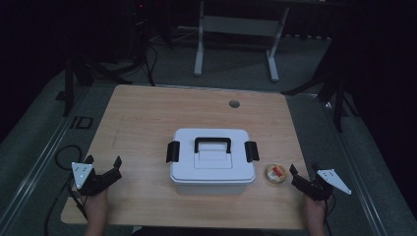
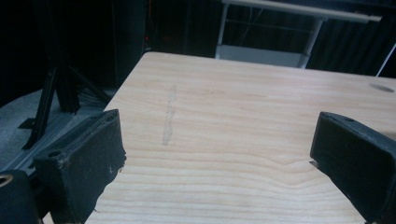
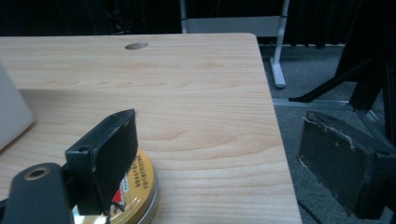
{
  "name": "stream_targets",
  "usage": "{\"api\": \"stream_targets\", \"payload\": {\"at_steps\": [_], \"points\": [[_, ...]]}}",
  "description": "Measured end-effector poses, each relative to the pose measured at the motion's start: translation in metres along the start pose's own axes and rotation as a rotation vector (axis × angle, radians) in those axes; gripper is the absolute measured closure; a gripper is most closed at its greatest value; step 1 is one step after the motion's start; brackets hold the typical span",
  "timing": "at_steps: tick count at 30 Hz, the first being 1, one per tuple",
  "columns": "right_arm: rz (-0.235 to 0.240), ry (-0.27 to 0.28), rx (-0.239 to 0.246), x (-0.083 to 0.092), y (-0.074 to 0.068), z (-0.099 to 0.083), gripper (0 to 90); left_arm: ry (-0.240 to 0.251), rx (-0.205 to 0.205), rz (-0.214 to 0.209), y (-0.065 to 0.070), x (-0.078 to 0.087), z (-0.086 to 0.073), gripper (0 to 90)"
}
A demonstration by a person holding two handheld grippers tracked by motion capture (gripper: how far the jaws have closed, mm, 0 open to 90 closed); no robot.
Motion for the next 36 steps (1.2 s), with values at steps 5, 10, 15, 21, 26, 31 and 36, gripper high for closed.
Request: {"api": "stream_targets", "payload": {"at_steps": [5, 10, 15, 21, 26, 31, 36], "points": [[0.042, -0.019, 0.007, 0.001, -0.005, -0.003, 12.9, -0.02, 0.01, -0.045, 0.001, -0.002, 0.0, 2.2], [0.041, 0.001, -0.026, 0.005, -0.004, -0.003, 12.9, -0.101, -0.012, -0.176, 0.014, -0.01, -0.003, 3.6], [0.058, -0.007, -0.028, 0.004, -0.005, -0.005, 12.9, -0.16, -0.021, -0.323, 0.025, -0.013, 0.003, 3.6], [0.068, -0.012, -0.014, 0.003, -0.007, -0.005, 12.9, -0.259, -0.123, -0.511, 0.038, -0.007, -0.001, 3.6], [0.068, -0.017, -0.013, 0.003, -0.008, -0.005, 12.9, -0.319, -0.215, -0.611, 0.044, 0.002, -0.001, 3.7], [0.071, -0.019, -0.01, 0.003, -0.008, -0.005, 12.9, -0.356, -0.325, -0.699, 0.054, 0.014, -0.001, 3.9], [0.071, -0.021, -0.004, 0.002, -0.008, -0.006, 12.9, -0.418, -0.474, -0.794, 0.066, 0.028, -0.003, 4.0]]}}
Point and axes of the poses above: each handheld gripper's, and its own axes: x roughly backward along the jaws, z roughly out of its top, y roughly to its right, the point moved 10 cm from there along -x, roughly forward along the jaws, and after that the axes turned 6 degrees about z, right-handed, at the moved point
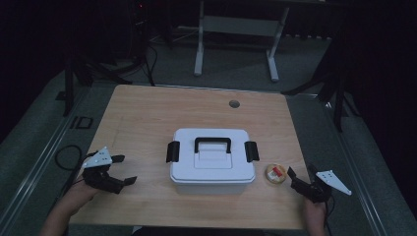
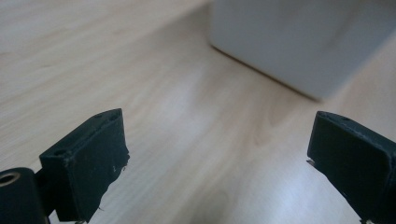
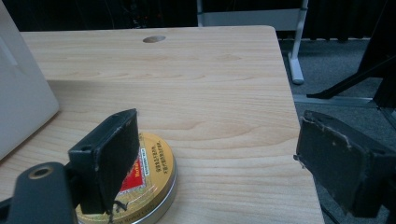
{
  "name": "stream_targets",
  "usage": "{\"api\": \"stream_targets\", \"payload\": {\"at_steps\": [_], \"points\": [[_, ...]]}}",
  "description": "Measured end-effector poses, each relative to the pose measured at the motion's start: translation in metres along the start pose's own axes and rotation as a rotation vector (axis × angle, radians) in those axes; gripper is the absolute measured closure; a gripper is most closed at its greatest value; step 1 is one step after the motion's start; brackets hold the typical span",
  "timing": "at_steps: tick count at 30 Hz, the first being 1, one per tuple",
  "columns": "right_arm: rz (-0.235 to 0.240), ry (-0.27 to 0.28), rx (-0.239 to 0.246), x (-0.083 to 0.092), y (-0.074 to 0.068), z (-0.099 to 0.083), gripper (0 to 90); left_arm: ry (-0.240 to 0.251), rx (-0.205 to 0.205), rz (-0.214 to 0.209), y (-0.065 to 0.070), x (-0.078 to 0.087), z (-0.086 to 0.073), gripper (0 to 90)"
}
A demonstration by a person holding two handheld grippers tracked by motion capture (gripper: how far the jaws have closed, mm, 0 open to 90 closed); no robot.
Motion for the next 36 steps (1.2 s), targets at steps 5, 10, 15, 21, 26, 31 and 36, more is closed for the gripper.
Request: {"api": "stream_targets", "payload": {"at_steps": [5, 10, 15, 21, 26, 31, 36], "points": [[0.001, -0.005, 0.004, 0.0, 0.0, 0.0, 12.9, -0.102, -0.112, -0.046, 0.009, 0.002, 0.0, 4.1], [0.006, -0.01, 0.006, -0.001, -0.001, -0.001, 12.9, -0.207, -0.182, -0.07, 0.011, 0.005, -0.002, 4.1], [0.021, -0.019, 0.01, -0.001, -0.003, -0.001, 12.9, -0.363, -0.253, -0.108, 0.015, 0.011, -0.006, 4.0], [0.023, -0.026, 0.02, -0.002, -0.004, -0.002, 13.2, -0.494, -0.325, -0.101, 0.013, 0.017, -0.013, 4.0], [0.022, -0.026, 0.019, -0.002, -0.004, -0.002, 13.2, -0.619, -0.377, -0.08, 0.01, 0.021, -0.023, 4.0], [0.022, -0.029, 0.024, -0.002, -0.004, -0.002, 13.2, -0.716, -0.388, -0.085, 0.009, 0.027, -0.03, 4.1], [0.024, -0.034, 0.027, -0.003, -0.005, -0.002, 13.2, -0.826, -0.423, -0.075, 0.006, 0.037, -0.031, 4.1]]}}
Point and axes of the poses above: each handheld gripper's, and its own axes: x roughly backward along the jaws, z roughly out of its top, y roughly to its right, the point moved 10 cm from there along -x, roughly forward along the jaws, and after that the axes turned 6 degrees about z, right-handed, at the moved point
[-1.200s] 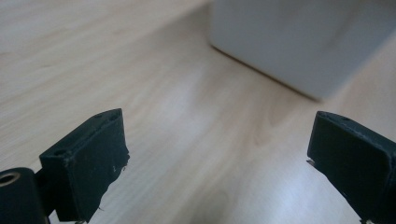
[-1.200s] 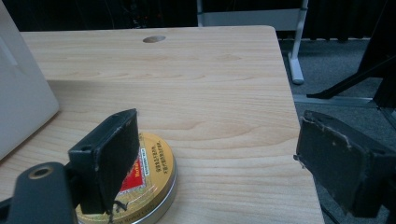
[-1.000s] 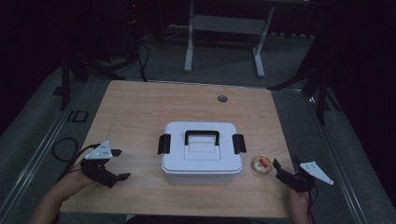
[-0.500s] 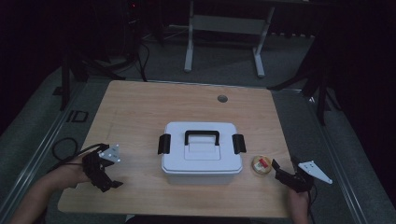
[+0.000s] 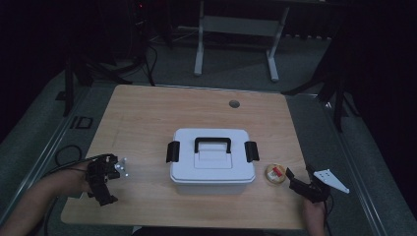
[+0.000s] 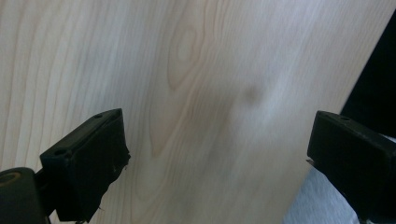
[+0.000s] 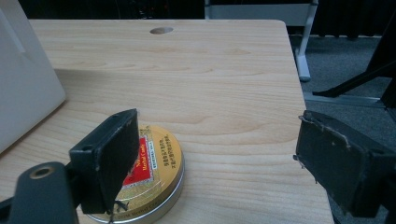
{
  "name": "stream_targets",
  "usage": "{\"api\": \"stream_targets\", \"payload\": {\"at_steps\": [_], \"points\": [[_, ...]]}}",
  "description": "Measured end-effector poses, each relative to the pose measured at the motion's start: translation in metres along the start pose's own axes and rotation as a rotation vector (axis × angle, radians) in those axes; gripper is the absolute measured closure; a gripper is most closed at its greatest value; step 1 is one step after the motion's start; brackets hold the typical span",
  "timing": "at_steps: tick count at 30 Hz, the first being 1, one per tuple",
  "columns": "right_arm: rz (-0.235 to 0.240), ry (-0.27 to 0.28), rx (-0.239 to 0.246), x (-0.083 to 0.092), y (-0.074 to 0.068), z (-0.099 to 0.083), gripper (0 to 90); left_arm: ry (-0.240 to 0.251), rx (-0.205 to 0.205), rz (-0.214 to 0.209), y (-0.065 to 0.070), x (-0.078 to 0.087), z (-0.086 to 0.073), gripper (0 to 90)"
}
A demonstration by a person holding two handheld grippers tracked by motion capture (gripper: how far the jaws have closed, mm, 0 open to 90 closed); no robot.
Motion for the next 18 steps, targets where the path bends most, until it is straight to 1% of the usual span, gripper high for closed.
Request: {"api": "stream_targets", "payload": {"at_steps": [3, 4, 5, 8, 11, 12, 15, 17, 18], "points": [[0.0, -0.002, 0.001, 0.0, 0.0, 0.0, 13.2, -0.034, -0.011, 0.004, -0.001, 0.005, -0.002, 4.1], [0.001, -0.002, 0.001, 0.0, 0.0, 0.0, 13.2, -0.028, -0.017, 0.014, -0.002, 0.007, -0.001, 4.1], [0.001, -0.001, 0.001, 0.0, 0.0, 0.0, 13.2, -0.013, -0.017, 0.027, -0.004, 0.01, 0.001, 4.1], [0.003, -0.001, 0.0, 0.0, 0.0, 0.0, 13.2, 0.03, -0.002, 0.042, -0.006, 0.016, 0.007, 4.2], [0.003, -0.001, 0.0, 0.0, 0.0, 0.0, 13.2, 0.037, -0.016, 0.037, -0.005, 0.02, 0.01, 4.2], [0.002, -0.001, 0.0, 0.0, 0.0, 0.0, 13.2, 0.045, -0.01, 0.03, -0.005, 0.022, 0.013, 4.2], [0.003, -0.004, 0.002, 0.0, 0.0, 0.0, 13.2, 0.035, -0.018, 0.016, -0.004, 0.026, 0.016, 4.2], [0.004, -0.005, 0.003, 0.0, -0.001, 0.0, 13.3, 0.041, -0.016, 0.022, -0.004, 0.028, 0.019, 4.2], [0.005, -0.006, 0.003, 0.0, -0.001, 0.0, 13.3, 0.051, -0.008, 0.03, -0.005, 0.029, 0.022, 4.2]]}}
Point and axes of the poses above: each handheld gripper's, and its own axes: x roughly backward along the jaws, z roughly out of its top, y roughly to its right, the point moved 10 cm from there along -x, roughly forward along the jaws, and after that the axes turned 6 degrees about z, right-handed, at the moved point
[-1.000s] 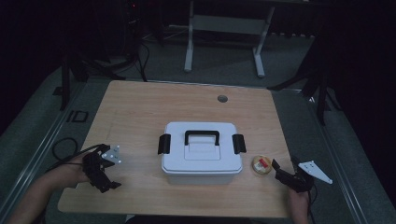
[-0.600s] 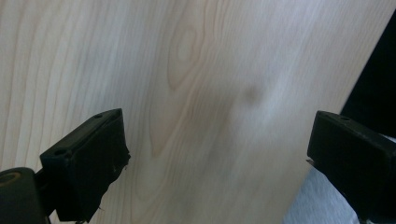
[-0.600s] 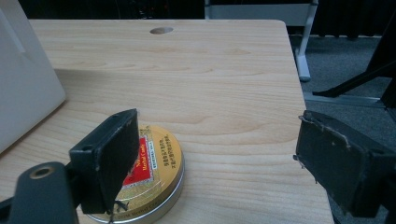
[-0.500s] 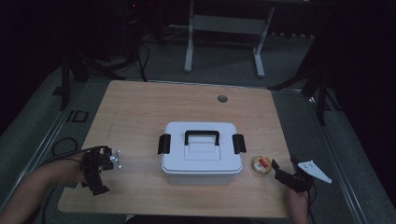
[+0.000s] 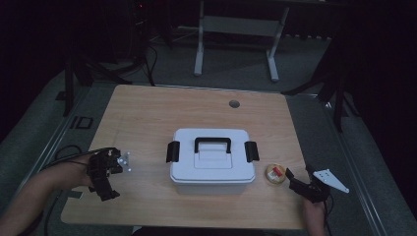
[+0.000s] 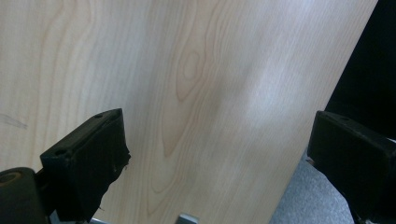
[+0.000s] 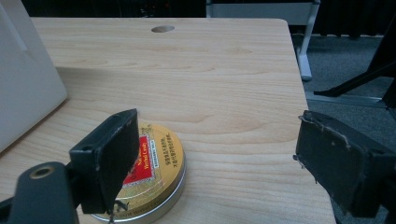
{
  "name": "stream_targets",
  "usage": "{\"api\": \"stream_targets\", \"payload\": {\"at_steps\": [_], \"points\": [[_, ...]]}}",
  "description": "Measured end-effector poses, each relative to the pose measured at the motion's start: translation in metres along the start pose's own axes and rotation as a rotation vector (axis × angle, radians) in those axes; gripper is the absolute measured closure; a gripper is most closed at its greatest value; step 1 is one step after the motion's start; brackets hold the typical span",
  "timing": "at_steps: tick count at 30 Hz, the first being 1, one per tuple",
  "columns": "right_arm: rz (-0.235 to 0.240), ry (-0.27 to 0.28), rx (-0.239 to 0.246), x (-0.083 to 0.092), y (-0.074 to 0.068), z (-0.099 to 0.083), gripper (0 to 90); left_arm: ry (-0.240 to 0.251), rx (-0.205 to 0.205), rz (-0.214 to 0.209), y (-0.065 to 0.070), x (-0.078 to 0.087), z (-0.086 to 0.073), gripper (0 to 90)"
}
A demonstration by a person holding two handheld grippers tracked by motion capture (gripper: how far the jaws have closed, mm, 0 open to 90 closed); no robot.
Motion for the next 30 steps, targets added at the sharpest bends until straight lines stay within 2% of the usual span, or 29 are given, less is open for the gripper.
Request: {"api": "stream_targets", "payload": {"at_steps": [3, 6, 11, 18, 22, 24, 28, 30], "points": [[0.0, 0.002, 0.0, 0.0, 0.0, 0.0, 13.3, 0.006, 0.025, 0.008, -0.002, 0.003, 0.004, 4.2], [0.0, 0.002, 0.001, 0.0, 0.0, 0.0, 13.3, -0.023, 0.009, 0.01, -0.003, 0.006, 0.004, 4.2], [0.001, 0.0, 0.001, 0.0, 0.0, 0.0, 13.3, -0.034, -0.009, -0.008, -0.003, 0.015, 0.012, 4.2], [0.003, 0.0, 0.001, 0.0, 0.0, 0.0, 13.3, -0.005, -0.019, -0.019, -0.006, 0.031, 0.03, 4.2], [0.003, 0.0, 0.0, 0.0, 0.0, 0.0, 13.3, -0.003, -0.048, -0.022, -0.006, 0.037, 0.04, 4.3], [0.004, 0.0, 0.0, 0.0, 0.0, 0.0, 13.3, -0.012, -0.055, -0.013, -0.007, 0.038, 0.044, 4.3], [0.005, 0.002, -0.002, 0.0, 0.0, 0.0, 13.3, -0.066, -0.086, -0.017, -0.007, 0.037, 0.046, 4.3], [0.007, 0.003, -0.006, 0.0, 0.0, 0.0, 13.3, -0.053, -0.08, -0.025, -0.007, 0.039, 0.052, 4.3]]}}
Point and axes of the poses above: each handheld gripper's, and its own axes: x roughly backward along the jaws, z roughly out of its top, y roughly to its right, the point moved 10 cm from there along -x, roughly forward along the jaws, and after that the axes turned 6 degrees about z, right-handed, at the moved point
